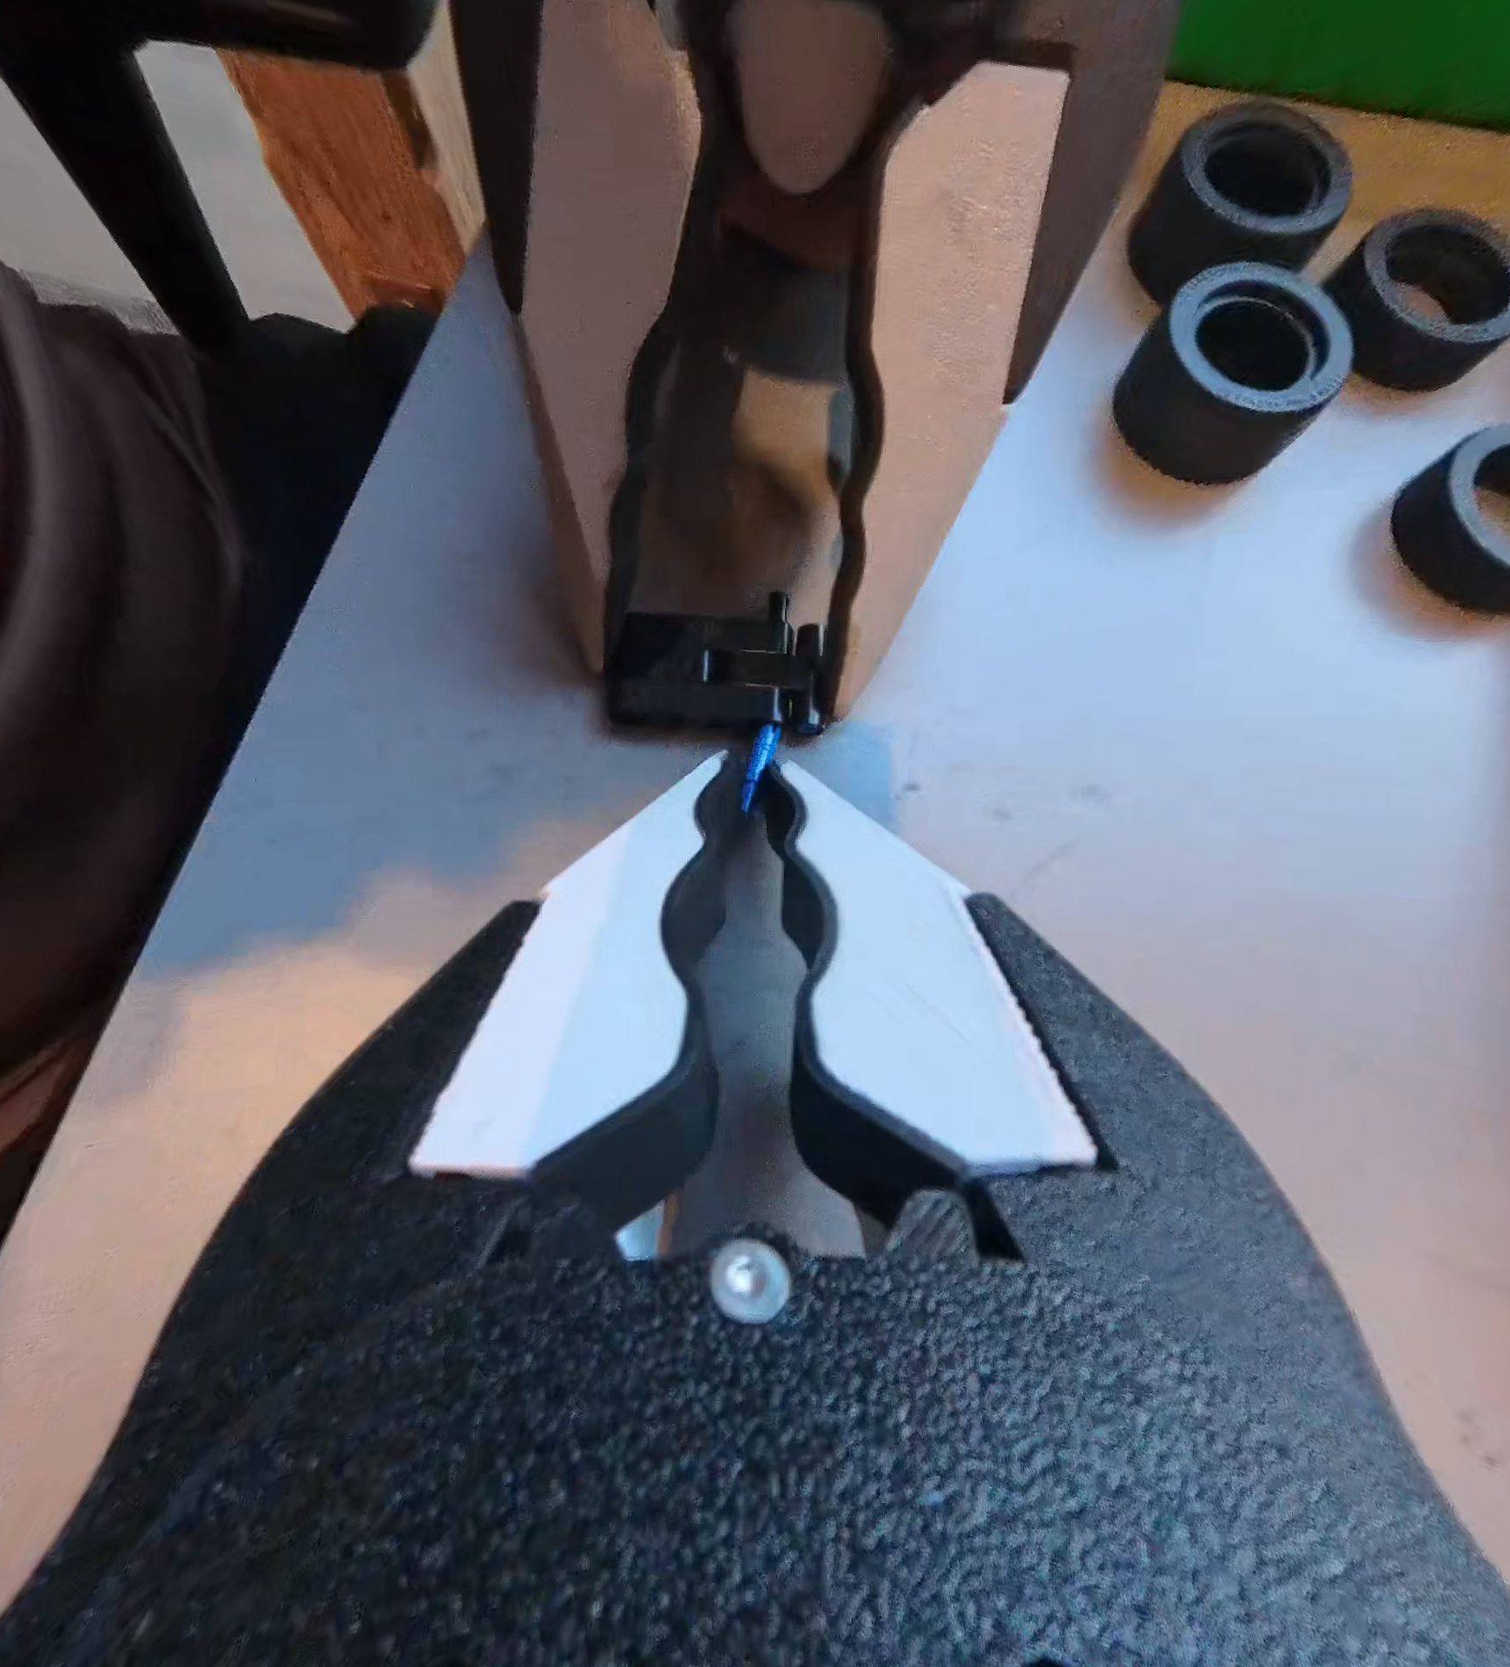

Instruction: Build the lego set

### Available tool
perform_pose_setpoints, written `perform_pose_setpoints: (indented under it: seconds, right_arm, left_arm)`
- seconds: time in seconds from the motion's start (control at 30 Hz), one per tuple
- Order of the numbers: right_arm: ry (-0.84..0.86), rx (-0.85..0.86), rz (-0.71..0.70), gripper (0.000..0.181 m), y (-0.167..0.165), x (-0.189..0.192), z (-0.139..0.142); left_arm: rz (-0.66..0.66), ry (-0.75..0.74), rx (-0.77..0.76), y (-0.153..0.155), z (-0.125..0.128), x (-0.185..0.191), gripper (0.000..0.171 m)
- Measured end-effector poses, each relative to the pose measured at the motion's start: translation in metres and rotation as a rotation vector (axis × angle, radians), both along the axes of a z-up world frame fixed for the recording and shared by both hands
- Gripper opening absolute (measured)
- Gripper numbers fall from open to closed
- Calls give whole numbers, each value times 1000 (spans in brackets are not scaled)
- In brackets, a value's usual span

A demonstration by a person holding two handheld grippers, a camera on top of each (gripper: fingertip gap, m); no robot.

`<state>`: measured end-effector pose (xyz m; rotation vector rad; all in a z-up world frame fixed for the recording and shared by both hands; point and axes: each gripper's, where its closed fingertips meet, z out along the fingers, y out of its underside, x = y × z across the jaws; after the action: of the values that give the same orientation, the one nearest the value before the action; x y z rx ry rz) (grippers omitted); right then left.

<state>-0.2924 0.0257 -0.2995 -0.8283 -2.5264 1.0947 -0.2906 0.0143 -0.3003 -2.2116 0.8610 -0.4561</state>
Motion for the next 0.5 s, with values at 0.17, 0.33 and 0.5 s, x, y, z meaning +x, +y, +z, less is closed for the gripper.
perform_pose_setpoints:
  seconds: [0.17,0.33,0.5]
  right_arm:
    - [41,25,46,4,0,2,0]
    - [31,28,12,3,-2,-2,0]
    - [68,67,-130,3,-1,-7,-1]
  left_arm:
    - [-11,0,2,-1,0,1,46]
    - [-17,6,5,-2,0,1,46]
    - [2,6,5,0,0,-1,46]
